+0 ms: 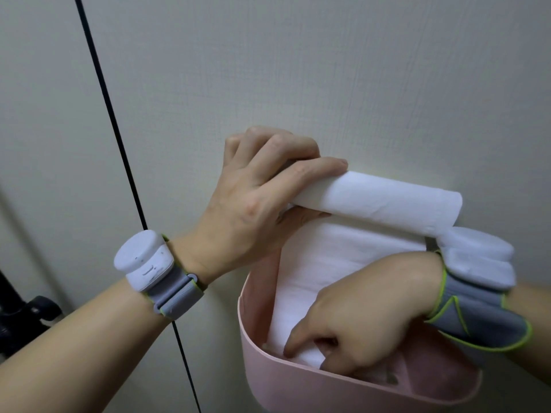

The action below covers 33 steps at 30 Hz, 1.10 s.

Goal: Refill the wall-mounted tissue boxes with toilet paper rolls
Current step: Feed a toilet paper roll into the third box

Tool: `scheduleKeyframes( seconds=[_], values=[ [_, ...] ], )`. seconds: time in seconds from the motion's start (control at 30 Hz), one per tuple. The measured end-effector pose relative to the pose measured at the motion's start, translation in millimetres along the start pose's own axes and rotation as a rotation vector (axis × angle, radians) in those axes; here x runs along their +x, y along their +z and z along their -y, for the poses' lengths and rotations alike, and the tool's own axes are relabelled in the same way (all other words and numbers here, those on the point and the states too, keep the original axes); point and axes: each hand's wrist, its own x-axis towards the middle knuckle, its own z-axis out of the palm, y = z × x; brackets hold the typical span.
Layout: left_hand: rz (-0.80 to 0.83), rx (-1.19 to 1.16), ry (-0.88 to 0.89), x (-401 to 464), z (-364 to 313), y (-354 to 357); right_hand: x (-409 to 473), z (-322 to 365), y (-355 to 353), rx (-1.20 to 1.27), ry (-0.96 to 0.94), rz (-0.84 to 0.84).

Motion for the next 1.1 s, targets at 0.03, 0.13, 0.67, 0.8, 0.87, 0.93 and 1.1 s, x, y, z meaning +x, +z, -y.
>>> scheduleKeyframes(
  seconds=[0.03, 0.13, 0.67, 0.8, 0.87, 0.93, 1.1],
  values=[
    [0.004, 0.005, 0.002, -0.4, 0.3, -0.2, -2.3, -1.9, -0.8, 0.012, 0.005, -0.015],
    [0.007, 0.016, 0.001, -0.1, 0.4, -0.7, -7.5, -8.3, 0.3, 0.056, 0.038, -0.04],
    [0.014, -0.029, -0.043, -0.4, -6.6, -2.5, -24.3, -5.3, 19.1, 0.003, 0.12, -0.038],
    [0.052, -0.012, -0.043, -2.3, -10.3, -4.3, -32.6, -12.4, 14.9, 0.029, 0.124, -0.102],
    [0.083, -0.007, -0.043, -1.8, -10.7, -6.6, -33.4, -14.9, 15.1, 0.033, 0.12, -0.12],
    [0.113, -0.014, -0.046, -1.3, -11.2, -9.2, -31.4, -13.8, 18.6, 0.028, 0.114, -0.102],
    [0.149, -0.044, -0.022, -2.3, -11.2, -13.6, -33.3, -7.6, 15.9, 0.03, 0.143, -0.079]
  ],
)
